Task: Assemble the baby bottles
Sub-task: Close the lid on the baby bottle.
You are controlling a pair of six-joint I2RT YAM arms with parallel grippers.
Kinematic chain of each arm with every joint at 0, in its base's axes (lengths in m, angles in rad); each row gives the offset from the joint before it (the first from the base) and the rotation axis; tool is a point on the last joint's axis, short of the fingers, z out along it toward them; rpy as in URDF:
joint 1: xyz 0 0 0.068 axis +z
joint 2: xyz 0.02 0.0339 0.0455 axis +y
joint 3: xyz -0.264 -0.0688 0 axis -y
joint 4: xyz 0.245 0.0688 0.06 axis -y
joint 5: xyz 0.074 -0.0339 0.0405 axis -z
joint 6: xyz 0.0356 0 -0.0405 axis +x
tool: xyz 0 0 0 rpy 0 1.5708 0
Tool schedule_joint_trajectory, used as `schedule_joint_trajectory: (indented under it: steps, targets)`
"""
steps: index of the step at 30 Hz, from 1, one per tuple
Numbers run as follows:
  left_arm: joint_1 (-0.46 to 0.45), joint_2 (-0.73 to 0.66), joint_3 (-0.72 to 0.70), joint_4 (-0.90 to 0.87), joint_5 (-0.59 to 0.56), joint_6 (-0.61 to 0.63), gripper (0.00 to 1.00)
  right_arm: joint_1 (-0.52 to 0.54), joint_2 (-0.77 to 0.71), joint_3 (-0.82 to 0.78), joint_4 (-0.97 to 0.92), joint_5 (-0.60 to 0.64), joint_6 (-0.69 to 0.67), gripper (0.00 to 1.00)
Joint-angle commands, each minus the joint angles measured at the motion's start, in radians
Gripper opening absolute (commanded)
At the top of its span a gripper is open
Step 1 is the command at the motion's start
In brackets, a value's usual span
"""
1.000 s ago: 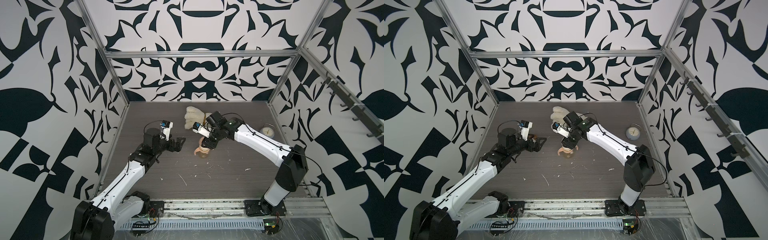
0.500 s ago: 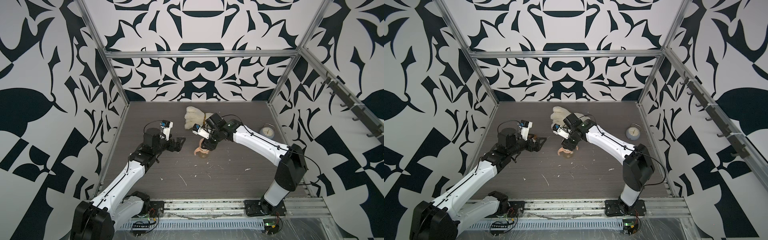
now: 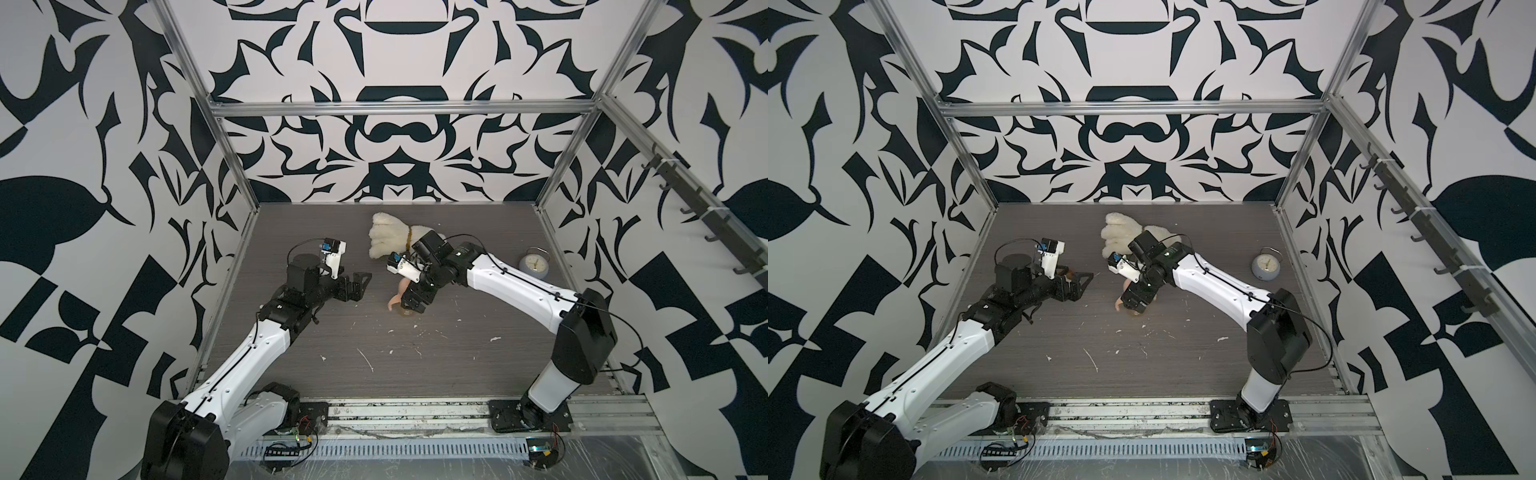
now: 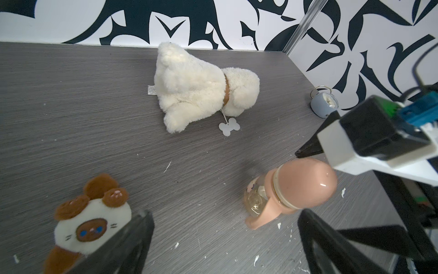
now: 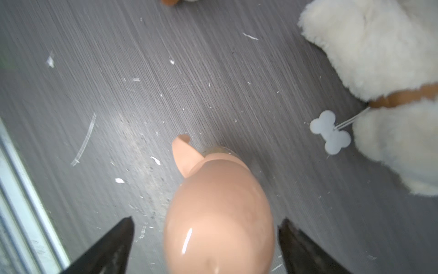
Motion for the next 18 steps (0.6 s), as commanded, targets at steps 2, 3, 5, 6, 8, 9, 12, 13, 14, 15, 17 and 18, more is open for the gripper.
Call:
schedule_joint_trajectory:
  steps: [2,3,5,6,8,9,12,13,14,15,17,18]
  targets:
    - [-0.003,0.031,0.062,-0.022,0.033,-0.054,0.99,-0.028,-0.147,-0.053,0.037,-0.078,0.098,1.00]
    - [-0.002,0.050,0.078,-0.031,0.043,-0.064,0.99,-0.053,-0.182,-0.076,0.056,-0.108,0.134,1.00]
    - [-0.006,0.086,0.107,-0.040,0.059,-0.080,0.99,-0.129,-0.236,-0.109,0.105,-0.163,0.259,1.00]
    - [-0.010,0.104,0.120,-0.039,0.065,-0.089,0.99,-0.181,-0.254,-0.124,0.132,-0.189,0.330,1.00]
    - [-0.034,0.140,0.145,-0.038,0.062,-0.093,0.99,-0.244,-0.263,-0.136,0.157,-0.241,0.378,1.00]
    - [-0.053,0.161,0.160,-0.038,0.051,-0.093,0.99,-0.250,-0.254,-0.134,0.158,-0.239,0.386,1.00]
    - [-0.130,0.224,0.198,-0.041,0.011,-0.085,0.99,-0.251,-0.192,-0.115,0.163,-0.284,0.418,1.00]
    - [-0.160,0.231,0.209,-0.044,-0.014,-0.081,0.99,-0.251,-0.175,-0.113,0.177,-0.305,0.429,1.00]
    - [-0.183,0.273,0.218,-0.047,-0.036,-0.076,0.99,-0.251,-0.166,-0.115,0.195,-0.322,0.440,0.99]
    - [-0.204,0.289,0.224,-0.050,-0.053,-0.073,0.99,-0.251,-0.162,-0.124,0.224,-0.342,0.457,1.00]
    - [-0.228,0.308,0.227,-0.039,-0.074,-0.079,0.99,-0.251,-0.157,-0.135,0.256,-0.364,0.472,1.00]
    - [-0.232,0.315,0.223,-0.027,-0.077,-0.085,1.00,-0.251,-0.149,-0.134,0.254,-0.373,0.472,0.99]
